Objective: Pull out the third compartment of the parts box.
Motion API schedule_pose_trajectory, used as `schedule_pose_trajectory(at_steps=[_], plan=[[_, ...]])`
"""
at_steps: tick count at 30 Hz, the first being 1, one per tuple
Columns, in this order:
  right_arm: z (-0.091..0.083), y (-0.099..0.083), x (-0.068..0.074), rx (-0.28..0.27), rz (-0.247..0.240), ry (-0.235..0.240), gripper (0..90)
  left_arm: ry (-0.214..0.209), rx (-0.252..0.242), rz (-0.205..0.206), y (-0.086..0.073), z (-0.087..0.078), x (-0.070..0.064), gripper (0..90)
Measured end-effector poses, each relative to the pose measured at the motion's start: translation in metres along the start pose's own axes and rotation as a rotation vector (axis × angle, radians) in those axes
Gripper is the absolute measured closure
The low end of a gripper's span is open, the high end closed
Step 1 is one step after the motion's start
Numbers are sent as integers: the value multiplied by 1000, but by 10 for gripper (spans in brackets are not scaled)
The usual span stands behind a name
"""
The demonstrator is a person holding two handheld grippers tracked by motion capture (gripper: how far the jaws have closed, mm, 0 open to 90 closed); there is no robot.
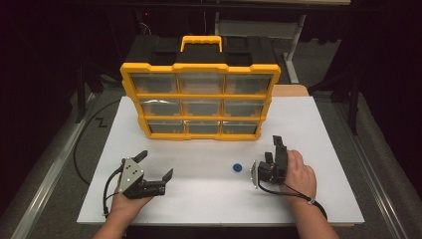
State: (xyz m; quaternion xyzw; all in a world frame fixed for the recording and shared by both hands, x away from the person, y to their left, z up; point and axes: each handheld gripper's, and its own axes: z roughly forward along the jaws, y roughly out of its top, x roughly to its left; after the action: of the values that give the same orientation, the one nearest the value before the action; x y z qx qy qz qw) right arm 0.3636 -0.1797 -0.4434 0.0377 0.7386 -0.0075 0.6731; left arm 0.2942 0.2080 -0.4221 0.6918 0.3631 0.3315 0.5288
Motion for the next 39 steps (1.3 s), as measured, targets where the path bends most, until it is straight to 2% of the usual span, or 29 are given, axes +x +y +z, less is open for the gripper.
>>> schedule_pose_trajectory(at_steps=[6,7,8,16,22,24,25,30,34,39], plan=[[0,1,1,-3,-12,6,208,3,4,29,0,1,-2,9],[0,1,2,-14,3,0,225,4,6,34,0,1,-2,9],[0,1,2,-9,-18,3,240,5,7,35,0,1,-2,9],[0,5,5,-18,-13,6,327,9,13,34,0,1,-2,8],[-2,10,6,-18,-3,6,366,9,10,24,1,1,-1,7],[-2,13,6,-19,-20,6,372,9,8,22,1,1,-1,7],[-2,14,6,-27,-10,5,377,7,8,21,1,1,-1,7],[-4,22,1,-52,-15,-23,392,4,16,29,0,1,-1,7],[-5,28,-6,-62,-21,-21,401,4,18,31,0,1,-1,7],[-3,33,-14,-50,-22,-13,408,-1,14,35,0,1,-2,5]])
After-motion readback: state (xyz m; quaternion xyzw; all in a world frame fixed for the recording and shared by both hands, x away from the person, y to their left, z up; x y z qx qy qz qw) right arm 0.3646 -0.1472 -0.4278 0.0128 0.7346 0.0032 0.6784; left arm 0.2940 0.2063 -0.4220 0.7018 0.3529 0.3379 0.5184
